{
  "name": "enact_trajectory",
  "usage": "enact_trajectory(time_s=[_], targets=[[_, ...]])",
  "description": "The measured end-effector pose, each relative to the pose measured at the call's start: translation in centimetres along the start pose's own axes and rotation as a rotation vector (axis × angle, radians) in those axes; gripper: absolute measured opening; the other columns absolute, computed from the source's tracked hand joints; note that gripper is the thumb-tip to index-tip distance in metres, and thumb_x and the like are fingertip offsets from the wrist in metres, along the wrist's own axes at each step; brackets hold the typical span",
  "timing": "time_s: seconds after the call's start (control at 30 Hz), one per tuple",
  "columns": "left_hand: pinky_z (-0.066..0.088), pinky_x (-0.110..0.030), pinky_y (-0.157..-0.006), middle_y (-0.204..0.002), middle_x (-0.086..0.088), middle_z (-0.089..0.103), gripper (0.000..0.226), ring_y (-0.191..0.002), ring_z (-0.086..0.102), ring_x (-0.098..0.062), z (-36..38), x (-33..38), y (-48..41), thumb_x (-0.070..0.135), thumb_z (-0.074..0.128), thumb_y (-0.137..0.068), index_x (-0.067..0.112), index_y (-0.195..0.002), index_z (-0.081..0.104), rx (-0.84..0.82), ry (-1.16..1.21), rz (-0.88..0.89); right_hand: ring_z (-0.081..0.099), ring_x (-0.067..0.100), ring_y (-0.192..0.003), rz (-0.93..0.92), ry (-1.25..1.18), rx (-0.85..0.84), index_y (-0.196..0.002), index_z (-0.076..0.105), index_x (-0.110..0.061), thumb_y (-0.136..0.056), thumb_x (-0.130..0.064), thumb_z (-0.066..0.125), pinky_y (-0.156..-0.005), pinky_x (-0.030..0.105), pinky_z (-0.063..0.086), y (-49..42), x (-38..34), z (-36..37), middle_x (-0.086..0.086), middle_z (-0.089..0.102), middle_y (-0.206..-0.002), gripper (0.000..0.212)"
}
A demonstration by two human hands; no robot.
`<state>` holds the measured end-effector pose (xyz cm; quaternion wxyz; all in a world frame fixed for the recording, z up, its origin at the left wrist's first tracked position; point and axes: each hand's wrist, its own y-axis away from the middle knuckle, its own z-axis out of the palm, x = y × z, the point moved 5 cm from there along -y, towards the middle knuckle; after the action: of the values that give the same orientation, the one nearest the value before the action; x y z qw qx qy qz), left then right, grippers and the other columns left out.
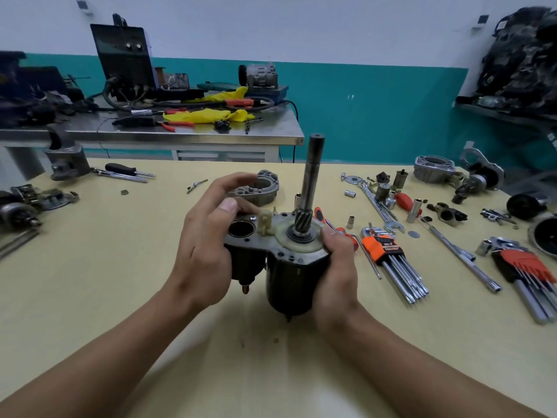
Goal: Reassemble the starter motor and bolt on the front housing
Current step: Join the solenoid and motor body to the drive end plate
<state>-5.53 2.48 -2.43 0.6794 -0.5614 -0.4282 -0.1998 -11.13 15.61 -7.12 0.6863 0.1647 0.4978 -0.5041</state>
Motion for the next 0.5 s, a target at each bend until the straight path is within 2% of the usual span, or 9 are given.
enact_trajectory(time_s=[0.1, 0.17, 0.3, 0.37, 0.47, 0.5], targets=[[0.051, -0.028, -0.067, -0.078, -0.003, 0.07, 0.044, -0.078, 0.068, -0.021, 0.3, -0.6, -0.2, 0.035, 0.031, -0.092, 0.019, -0.117, 0.064, 0.026, 0.203, -0.14, 0.064, 0.025, -0.082, -0.031, 0.027, 0.034, -0.084, 0.076, -0.016, -0.072, -0.054, 0.047, -0.068, 0.034, 0.052, 0.0, -0.2, 0.1, 0.012, 0.071, -0.086, 0.05], [0.051, -0.029, -0.066, -0.078, -0.003, 0.07, 0.049, -0.077, 0.068, -0.023, 0.2, -1.0, -0.3, 0.041, 0.03, -0.092, 0.016, -0.117, 0.064, 0.012, 0.25, -0.201, 0.064, 0.027, -0.082, -0.031, 0.045, 0.054, -0.083, 0.076, -0.015, -0.071, -0.055, 0.047, -0.069, 0.036, 0.051, 0.0, -0.2, 0.2, 0.014, 0.071, -0.087, 0.051], [0.053, -0.028, -0.067, -0.088, -0.002, 0.071, 0.058, -0.083, 0.069, -0.023, -0.1, -1.6, -0.3, 0.051, 0.029, -0.092, 0.013, -0.117, 0.065, -0.045, 0.237, -0.275, 0.067, 0.021, -0.081, -0.051, 0.041, 0.047, -0.084, 0.078, -0.014, -0.071, -0.054, 0.047, -0.066, 0.029, 0.053, 0.1, -0.6, 0.2, 0.01, 0.074, -0.085, 0.052], [0.054, -0.029, -0.068, -0.093, -0.004, 0.072, 0.058, -0.085, 0.07, -0.024, -0.4, -1.9, -0.4, 0.052, 0.029, -0.093, 0.013, -0.113, 0.067, -0.063, 0.213, -0.289, 0.065, 0.027, -0.084, -0.038, 0.035, 0.074, -0.09, 0.075, -0.008, -0.07, -0.055, 0.049, -0.069, 0.034, 0.052, 0.0, -0.5, 0.0, 0.016, 0.072, -0.089, 0.057], [0.051, -0.038, -0.077, -0.092, -0.02, 0.068, 0.052, -0.089, 0.069, -0.029, -0.9, -2.1, -0.6, 0.055, 0.036, -0.092, 0.021, -0.104, 0.074, -0.07, 0.157, -0.265, 0.066, 0.027, -0.086, -0.056, 0.035, 0.077, -0.091, 0.076, -0.01, -0.072, -0.056, 0.048, -0.07, 0.034, 0.052, 0.0, -0.5, -0.1, 0.016, 0.072, -0.092, 0.057], [0.05, -0.039, -0.077, -0.09, -0.021, 0.067, 0.051, -0.088, 0.068, -0.03, -0.9, -2.0, -0.6, 0.059, 0.04, -0.089, 0.024, -0.101, 0.075, -0.078, 0.146, -0.255, 0.068, 0.025, -0.087, -0.069, 0.028, 0.062, -0.091, 0.077, -0.011, -0.074, -0.056, 0.047, -0.07, 0.031, 0.053, 0.0, -0.5, -0.2, 0.014, 0.073, -0.093, 0.056]])
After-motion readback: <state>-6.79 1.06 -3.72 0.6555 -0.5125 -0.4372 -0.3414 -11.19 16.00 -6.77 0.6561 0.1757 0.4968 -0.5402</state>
